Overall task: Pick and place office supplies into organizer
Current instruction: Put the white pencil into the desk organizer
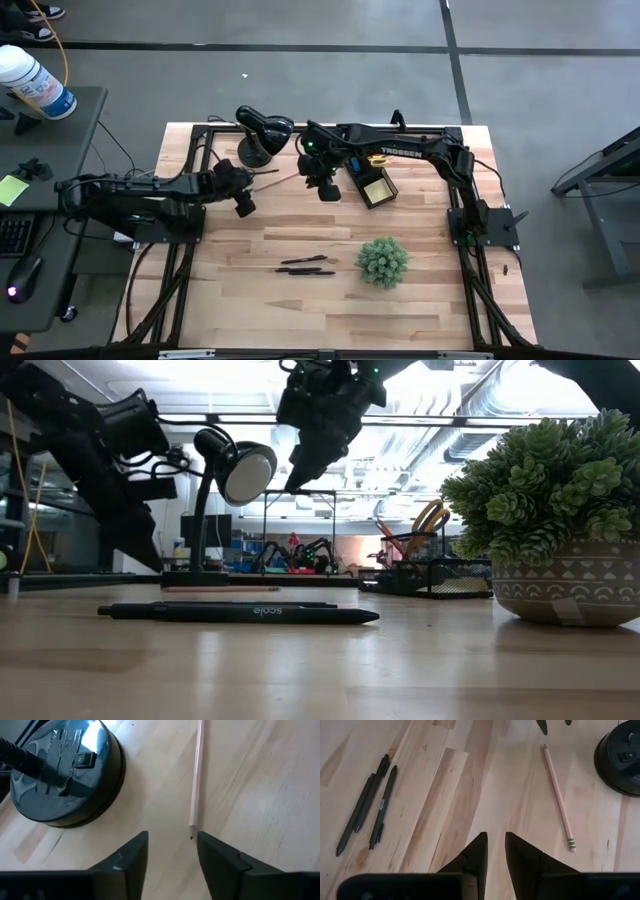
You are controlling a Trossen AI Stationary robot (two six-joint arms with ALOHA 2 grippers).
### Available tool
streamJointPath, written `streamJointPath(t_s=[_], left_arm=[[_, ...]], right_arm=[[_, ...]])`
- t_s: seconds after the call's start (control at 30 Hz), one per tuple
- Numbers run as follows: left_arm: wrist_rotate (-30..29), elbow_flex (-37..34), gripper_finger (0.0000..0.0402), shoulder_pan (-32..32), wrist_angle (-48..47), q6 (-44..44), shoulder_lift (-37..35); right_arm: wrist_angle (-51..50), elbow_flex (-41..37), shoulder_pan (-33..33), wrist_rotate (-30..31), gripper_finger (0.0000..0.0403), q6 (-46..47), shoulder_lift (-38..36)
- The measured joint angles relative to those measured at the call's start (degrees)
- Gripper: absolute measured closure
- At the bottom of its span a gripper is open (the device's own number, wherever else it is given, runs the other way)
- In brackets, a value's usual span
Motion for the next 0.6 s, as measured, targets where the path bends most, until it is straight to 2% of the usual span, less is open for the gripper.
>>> streamJointPath(t_s=[0.2,0.3,0.47,0.6], left_arm=[[3.0,0.0,0.0229,0.1,0.7,3.4,0.3],[3.5,-0.4,0.0238,0.1,1.5,1.8,1.0],[5.2,-3.5,0.0258,0.1,10.1,-0.7,1.3],[5.2,-4.8,0.0269,0.1,10.7,-0.9,1.3]], right_arm=[[0.3,0.0,0.0,0.0,0.0337,0.0,0.0],[0.4,0.0,0.0,0.0,0.0336,0.0,0.0],[0.7,0.0,0.0,0.0,0.0336,0.2,0.0],[0.7,-0.1,0.0,0.0,0.0336,0.3,0.0]])
